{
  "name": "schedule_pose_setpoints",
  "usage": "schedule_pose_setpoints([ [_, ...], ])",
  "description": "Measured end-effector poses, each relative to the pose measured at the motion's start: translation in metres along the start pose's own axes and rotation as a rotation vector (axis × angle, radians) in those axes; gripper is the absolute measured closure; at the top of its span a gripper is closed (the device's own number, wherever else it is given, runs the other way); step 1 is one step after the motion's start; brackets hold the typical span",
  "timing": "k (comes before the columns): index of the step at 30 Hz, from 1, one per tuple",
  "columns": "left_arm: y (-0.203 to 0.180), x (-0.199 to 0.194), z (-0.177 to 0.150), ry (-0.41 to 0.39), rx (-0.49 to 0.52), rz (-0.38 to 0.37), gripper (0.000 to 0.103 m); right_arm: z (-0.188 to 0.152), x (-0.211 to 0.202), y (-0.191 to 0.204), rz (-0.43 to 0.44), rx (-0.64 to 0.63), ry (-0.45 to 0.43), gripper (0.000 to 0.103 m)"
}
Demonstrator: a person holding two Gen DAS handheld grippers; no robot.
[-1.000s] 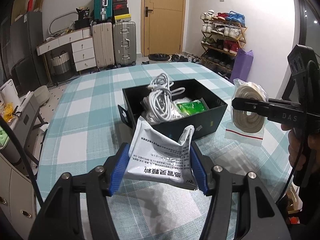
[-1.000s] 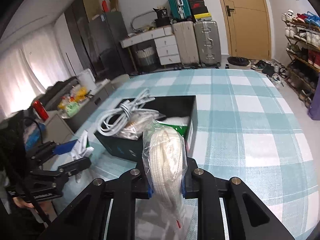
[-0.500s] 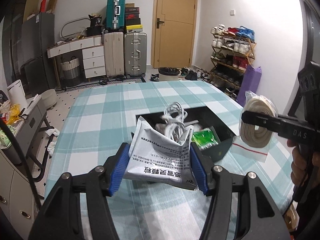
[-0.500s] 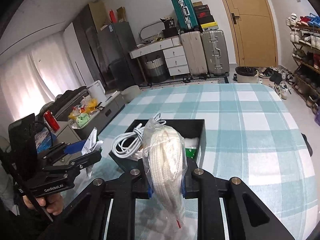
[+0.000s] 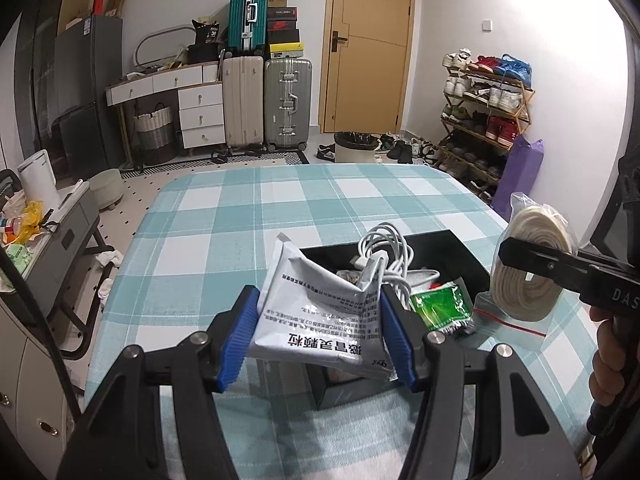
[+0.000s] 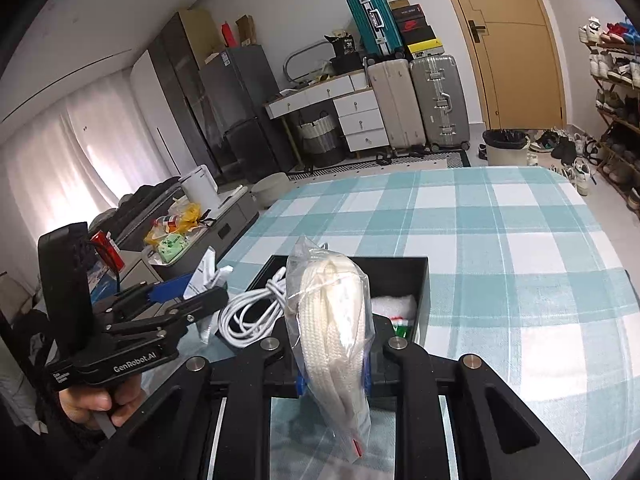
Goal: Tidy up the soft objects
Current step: 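Lower the white sachet and tape roll into the box and release both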
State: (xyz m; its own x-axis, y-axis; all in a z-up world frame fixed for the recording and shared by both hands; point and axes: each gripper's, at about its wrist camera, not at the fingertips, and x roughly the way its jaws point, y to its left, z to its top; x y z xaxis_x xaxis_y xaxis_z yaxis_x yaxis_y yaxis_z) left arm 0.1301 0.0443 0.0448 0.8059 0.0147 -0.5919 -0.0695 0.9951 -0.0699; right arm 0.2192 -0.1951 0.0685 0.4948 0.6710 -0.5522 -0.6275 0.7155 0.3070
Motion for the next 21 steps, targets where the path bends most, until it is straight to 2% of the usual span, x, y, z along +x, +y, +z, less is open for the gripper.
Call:
schedule_pose_setpoints([
  [6, -0.006, 0.014, 0.006, 0.019, 0.008, -0.025, 0.044, 0.01, 0.015, -0.001, 0.003, -0.007, -0.001, 0.084],
  [12, -0.019, 0.026, 0.007, 0.049, 0.026, -0.077, 0.044, 0.013, 0.042, -0.01, 0.011, 0.014, 0.037, 0.084],
  [21, -0.033, 0.038, 0.009, 0.077, 0.058, -0.11, 0.044, 0.011, 0.069, -0.024, 0.019, 0.06, 0.088, 0.085],
])
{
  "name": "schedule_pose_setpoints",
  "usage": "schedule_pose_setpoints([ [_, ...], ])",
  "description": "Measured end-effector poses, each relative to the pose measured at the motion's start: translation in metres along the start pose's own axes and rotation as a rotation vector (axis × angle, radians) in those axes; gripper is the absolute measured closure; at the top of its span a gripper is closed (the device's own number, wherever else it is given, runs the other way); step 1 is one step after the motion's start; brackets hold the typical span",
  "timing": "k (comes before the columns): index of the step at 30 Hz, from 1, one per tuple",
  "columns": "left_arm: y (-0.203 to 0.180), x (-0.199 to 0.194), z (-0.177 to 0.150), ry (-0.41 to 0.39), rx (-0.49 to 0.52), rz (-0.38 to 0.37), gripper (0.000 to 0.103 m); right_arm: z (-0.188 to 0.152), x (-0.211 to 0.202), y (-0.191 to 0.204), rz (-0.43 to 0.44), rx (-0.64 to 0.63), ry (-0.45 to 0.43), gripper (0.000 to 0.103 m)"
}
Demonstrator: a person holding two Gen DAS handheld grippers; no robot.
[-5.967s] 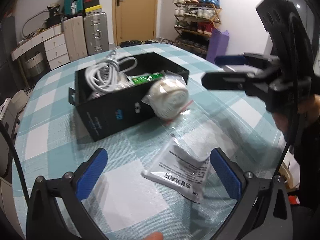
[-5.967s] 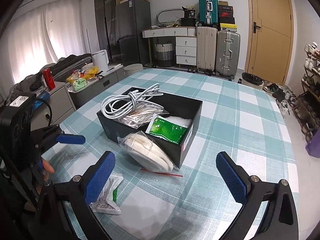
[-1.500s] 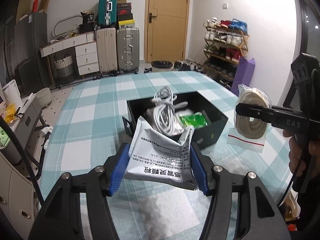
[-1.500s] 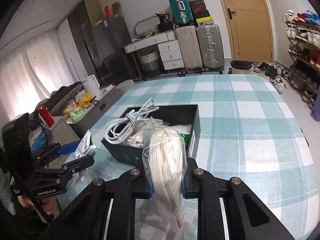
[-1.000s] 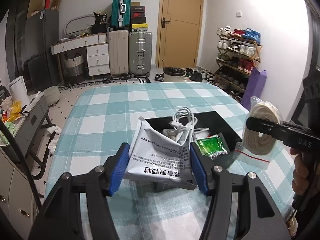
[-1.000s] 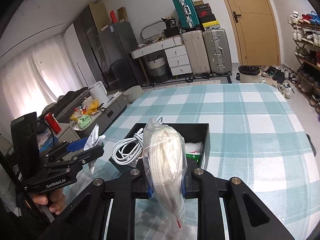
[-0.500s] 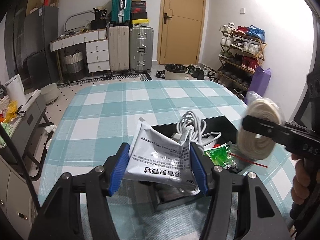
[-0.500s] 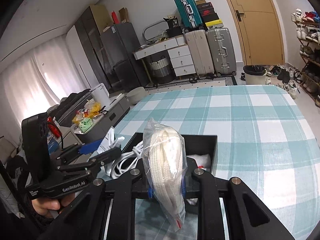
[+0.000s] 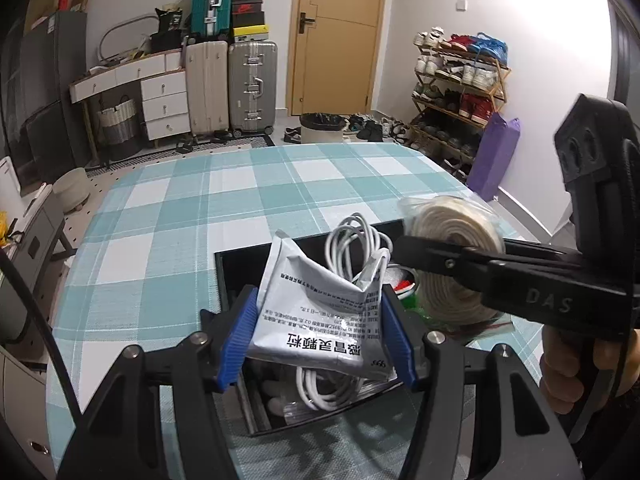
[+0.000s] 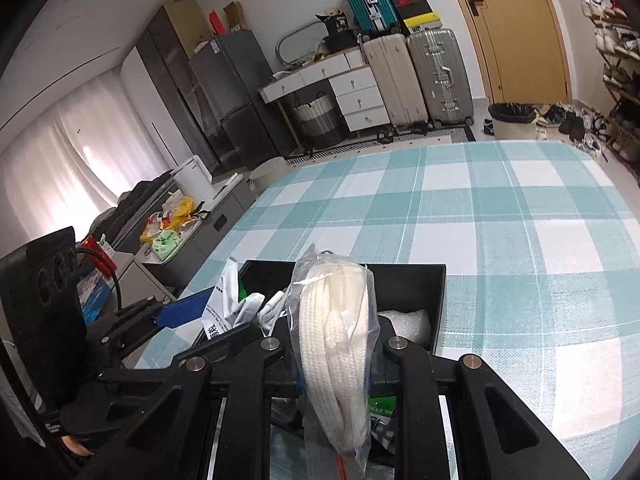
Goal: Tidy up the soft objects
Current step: 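Lower the white sachet and tape roll into the box and release both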
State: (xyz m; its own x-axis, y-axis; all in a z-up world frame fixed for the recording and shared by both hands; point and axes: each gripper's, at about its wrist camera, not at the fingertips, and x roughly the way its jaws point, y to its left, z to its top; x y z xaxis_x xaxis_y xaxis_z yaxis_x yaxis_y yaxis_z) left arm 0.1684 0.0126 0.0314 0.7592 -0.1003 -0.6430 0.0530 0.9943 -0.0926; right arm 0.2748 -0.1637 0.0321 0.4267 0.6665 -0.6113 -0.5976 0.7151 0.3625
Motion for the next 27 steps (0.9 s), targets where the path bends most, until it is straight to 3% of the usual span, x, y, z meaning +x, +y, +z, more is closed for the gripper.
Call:
schedule_pose_setpoints([
  [9, 0.0, 0.003, -0.001, 0.017, 0.004, -0.011, 0.04, 0.001, 0.006, -0.003, -0.02, -0.016, 0.02, 0.084],
  [13, 0.001, -0.002, 0.0, 0.005, 0.006, -0.008, 0.034, 0.002, 0.001, -0.002, -0.027, -0.03, 0.002, 0.057],
  [19, 0.001, -0.013, 0.0, -0.017, 0.013, -0.009, 0.018, 0.002, -0.014, -0.004, -0.055, -0.041, -0.029, 0.049],
  [21, 0.001, -0.016, -0.001, -0.025, 0.016, -0.002, 0.008, 0.001, -0.021, -0.006, -0.059, -0.038, -0.042, 0.041],
  [27, 0.005, -0.028, -0.007, -0.045, 0.017, 0.011, 0.002, -0.003, -0.042, -0.01, -0.07, -0.045, -0.072, 0.014],
])
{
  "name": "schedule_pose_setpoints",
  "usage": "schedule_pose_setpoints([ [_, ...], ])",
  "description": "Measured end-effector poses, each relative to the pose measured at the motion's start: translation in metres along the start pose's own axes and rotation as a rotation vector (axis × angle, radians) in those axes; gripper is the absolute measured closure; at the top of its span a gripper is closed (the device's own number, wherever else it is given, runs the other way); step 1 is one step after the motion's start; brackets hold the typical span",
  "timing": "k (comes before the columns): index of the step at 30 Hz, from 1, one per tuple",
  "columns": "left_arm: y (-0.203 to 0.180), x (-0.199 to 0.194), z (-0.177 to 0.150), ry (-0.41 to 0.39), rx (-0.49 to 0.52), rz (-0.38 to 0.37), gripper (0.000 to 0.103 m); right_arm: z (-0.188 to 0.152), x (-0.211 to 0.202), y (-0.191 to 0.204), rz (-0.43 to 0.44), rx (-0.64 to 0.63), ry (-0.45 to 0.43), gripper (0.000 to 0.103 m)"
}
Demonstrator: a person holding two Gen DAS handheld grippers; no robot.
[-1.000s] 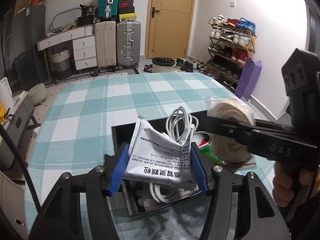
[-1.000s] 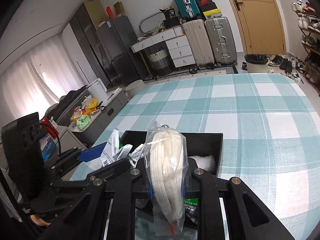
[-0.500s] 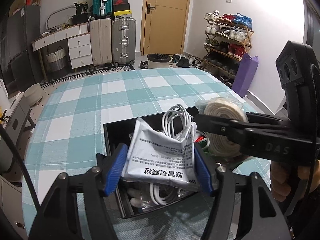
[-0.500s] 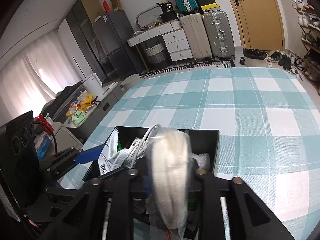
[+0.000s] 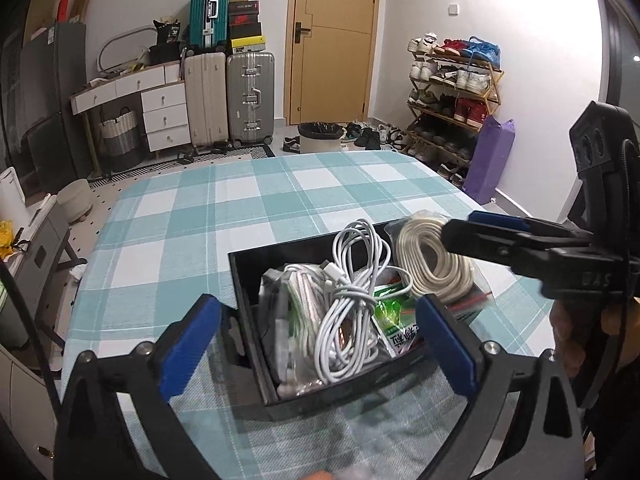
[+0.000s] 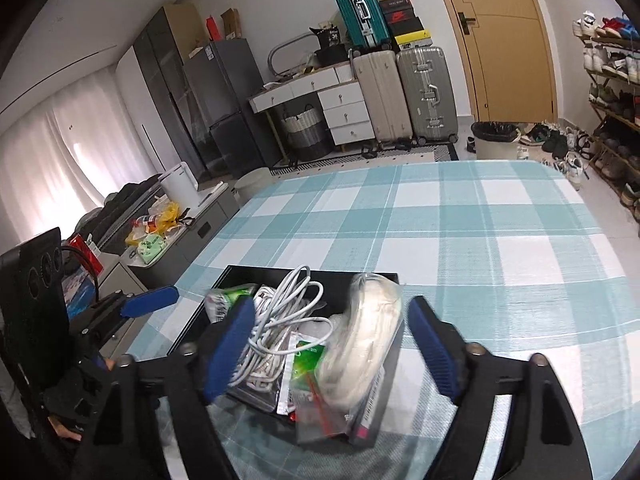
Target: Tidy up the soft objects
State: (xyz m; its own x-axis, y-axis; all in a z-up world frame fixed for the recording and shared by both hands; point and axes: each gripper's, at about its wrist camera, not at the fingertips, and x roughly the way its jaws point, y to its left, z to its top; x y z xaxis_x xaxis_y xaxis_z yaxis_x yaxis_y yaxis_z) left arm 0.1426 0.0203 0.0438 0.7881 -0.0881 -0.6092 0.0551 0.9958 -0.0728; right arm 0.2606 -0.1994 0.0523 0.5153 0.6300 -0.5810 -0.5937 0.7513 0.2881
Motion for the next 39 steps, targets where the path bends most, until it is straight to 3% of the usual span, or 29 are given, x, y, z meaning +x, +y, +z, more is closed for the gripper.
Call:
schedule_pose_setpoints([
  [4, 0.004, -0.012, -0.006, -0.025, -0.016, 0.018, 0.0, -0.004, -0.013, 0.005, -0.01, -0.039, -0.016, 0.004],
  [8, 0.008, -0.022, -0.013, -0.047, -0.03, 0.051, 0.0, -0.012, -0.023, 0.012, -0.004, -0.068, -0.028, 0.001],
  [19, 0.014, -0.035, -0.04, -0.109, -0.077, 0.104, 0.0, -0.048, -0.035, 0.032, -0.045, -0.197, -0.062, 0.001],
  [27, 0.01, -0.034, -0.053, -0.157, -0.061, 0.133, 0.0, -0.074, -0.048, 0.045, -0.074, -0.293, -0.147, 0.001],
  [39, 0.014, -0.036, -0.063, -0.221, -0.082, 0.151, 0.0, -0.083, -0.051, 0.04, -0.04, -0.281, -0.195, 0.001],
])
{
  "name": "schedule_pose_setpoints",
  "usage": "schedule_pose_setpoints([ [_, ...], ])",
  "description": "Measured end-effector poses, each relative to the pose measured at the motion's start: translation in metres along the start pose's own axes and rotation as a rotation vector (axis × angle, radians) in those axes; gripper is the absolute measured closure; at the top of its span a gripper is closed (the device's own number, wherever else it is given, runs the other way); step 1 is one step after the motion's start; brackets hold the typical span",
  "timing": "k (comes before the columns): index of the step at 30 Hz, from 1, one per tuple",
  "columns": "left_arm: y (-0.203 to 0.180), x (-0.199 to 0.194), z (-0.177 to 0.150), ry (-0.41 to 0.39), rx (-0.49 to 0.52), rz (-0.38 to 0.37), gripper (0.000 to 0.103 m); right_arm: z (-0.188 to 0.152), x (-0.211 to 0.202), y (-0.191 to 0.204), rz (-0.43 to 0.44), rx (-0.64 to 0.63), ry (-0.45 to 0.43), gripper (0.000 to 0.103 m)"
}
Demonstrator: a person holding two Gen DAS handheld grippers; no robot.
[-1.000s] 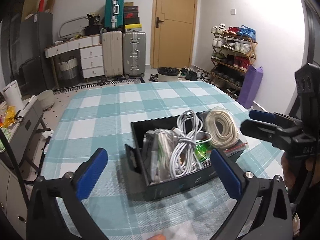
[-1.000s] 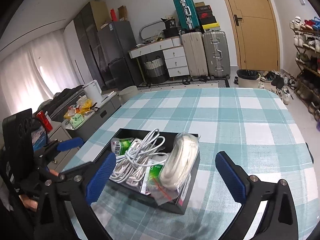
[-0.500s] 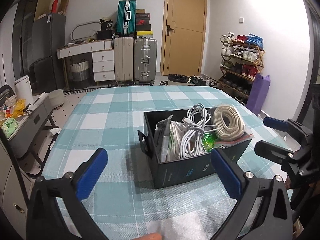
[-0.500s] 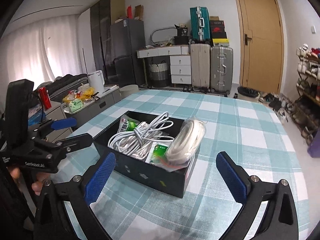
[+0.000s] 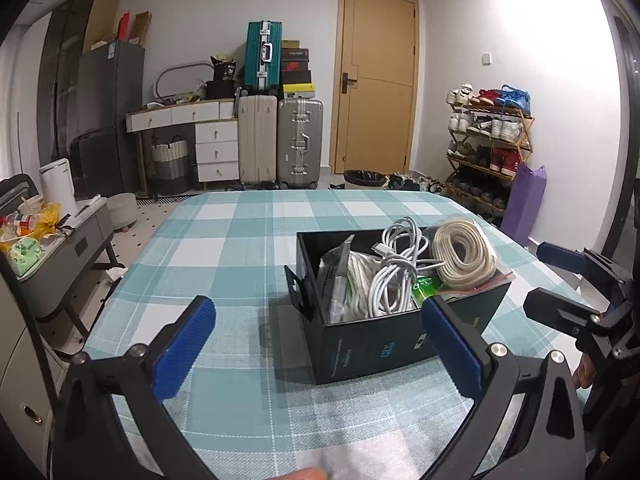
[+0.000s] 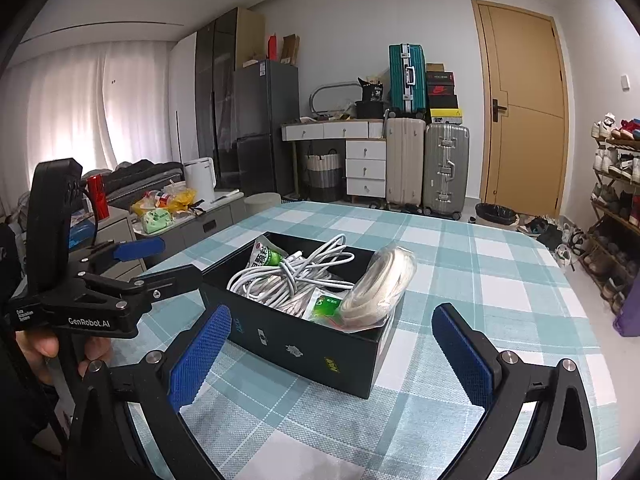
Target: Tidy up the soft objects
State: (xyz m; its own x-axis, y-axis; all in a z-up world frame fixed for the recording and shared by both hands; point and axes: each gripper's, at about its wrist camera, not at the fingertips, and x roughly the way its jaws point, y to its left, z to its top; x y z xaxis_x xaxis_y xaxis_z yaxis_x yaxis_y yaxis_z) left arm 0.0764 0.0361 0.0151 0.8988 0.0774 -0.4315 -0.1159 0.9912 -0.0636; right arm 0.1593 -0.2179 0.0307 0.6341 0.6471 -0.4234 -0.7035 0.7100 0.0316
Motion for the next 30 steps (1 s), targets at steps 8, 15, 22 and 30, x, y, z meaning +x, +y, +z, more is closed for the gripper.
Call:
schedule_pose_setpoints([
  [8, 0.0022, -0.0052, -0.0063, -0.022, 0.001, -0.005, 0.0, -0.004, -0.0012, -0.0026, -0.011, 0.005, -0.024, 0.001],
  [15, 0.0051, -0.0037, -0.0039, -0.014, -0.017, -0.011, 0.0, -0.0054, -0.004, -0.0038, -0.009, 0.011, -0.029, 0.001],
  [22, 0.0074, -0.0016, -0.0031, -0.009, -0.034, -0.019, 0.0, -0.0051, -0.0058, -0.0051, -0.012, 0.02, -0.037, 0.001],
  [30, 0.0057, -0.0022, -0.0029, -0.01, -0.03, -0.02, 0.0, -0.0051, -0.0068, -0.0054, -0.011, 0.02, -0.037, 0.001],
])
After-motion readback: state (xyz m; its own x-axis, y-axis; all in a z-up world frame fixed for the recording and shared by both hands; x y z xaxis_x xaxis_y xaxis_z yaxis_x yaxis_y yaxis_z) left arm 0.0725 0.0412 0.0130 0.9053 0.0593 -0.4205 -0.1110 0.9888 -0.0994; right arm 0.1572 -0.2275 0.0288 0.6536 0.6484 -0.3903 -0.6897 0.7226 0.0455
